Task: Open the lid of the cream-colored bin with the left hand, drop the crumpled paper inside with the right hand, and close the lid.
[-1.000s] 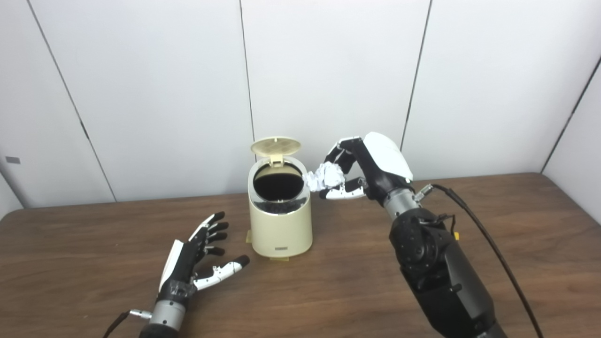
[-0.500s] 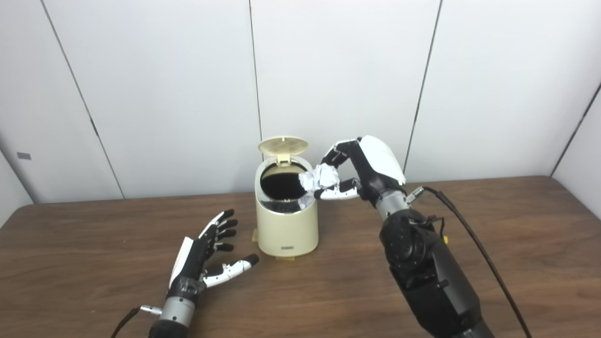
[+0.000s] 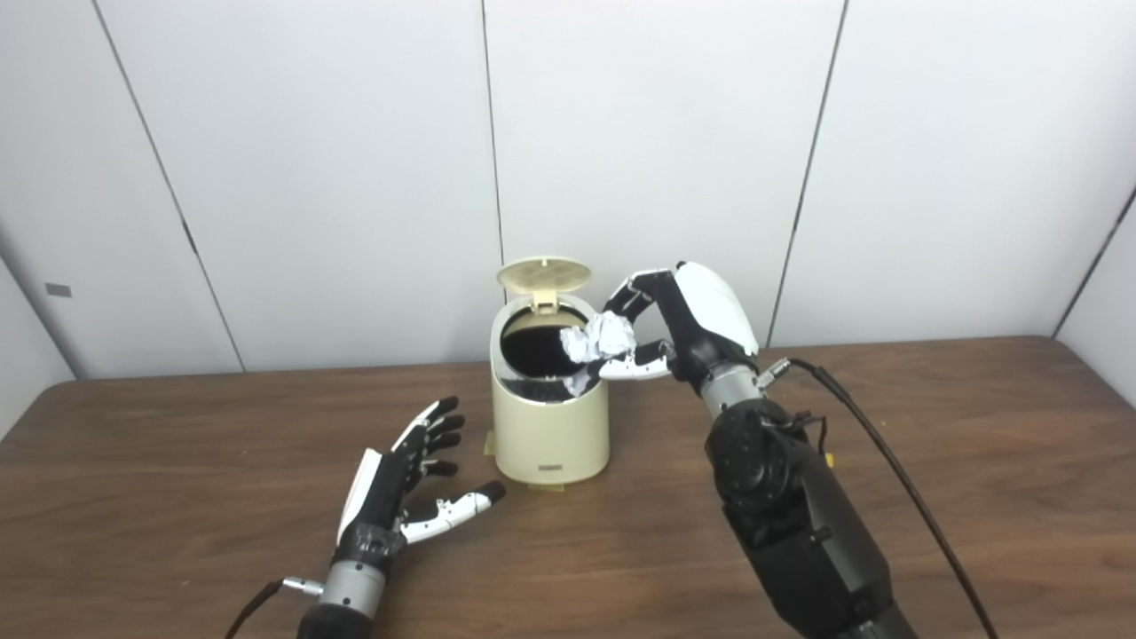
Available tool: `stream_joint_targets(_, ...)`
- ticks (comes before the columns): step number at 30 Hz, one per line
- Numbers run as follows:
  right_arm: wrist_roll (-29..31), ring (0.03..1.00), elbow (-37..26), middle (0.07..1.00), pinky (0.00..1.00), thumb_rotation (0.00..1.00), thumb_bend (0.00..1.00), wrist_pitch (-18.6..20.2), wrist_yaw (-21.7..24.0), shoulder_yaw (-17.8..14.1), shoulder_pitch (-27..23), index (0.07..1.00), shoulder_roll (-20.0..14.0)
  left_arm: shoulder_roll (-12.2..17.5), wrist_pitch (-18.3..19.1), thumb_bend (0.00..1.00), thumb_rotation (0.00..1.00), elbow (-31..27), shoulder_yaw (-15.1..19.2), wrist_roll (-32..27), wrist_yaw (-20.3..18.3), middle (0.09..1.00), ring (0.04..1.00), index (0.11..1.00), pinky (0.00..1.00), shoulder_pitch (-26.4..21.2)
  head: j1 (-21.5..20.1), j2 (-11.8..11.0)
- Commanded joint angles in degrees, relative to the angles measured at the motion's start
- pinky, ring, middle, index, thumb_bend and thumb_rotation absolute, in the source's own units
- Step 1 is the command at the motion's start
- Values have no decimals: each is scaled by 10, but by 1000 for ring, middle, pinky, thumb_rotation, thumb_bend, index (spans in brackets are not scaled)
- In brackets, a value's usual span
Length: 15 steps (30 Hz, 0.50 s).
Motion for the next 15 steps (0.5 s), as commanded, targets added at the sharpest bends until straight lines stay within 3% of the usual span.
stream_joint_targets(1, -1, 715, -5, 500, 1000, 1, 531, -3, -19, -2, -40, 471, 4, -5, -16, 762, 187, -2, -4, -4, 7, 865, 829, 946, 695, 0, 0, 0)
stream_joint_targets(15, 21, 679, 13, 485, 1000, 1, 532, -27, -52, 9, -50, 483, 20, -6, -18, 768, 198, -1, -7, 5, 13, 863, 828, 936, 681, -2, 6, 2)
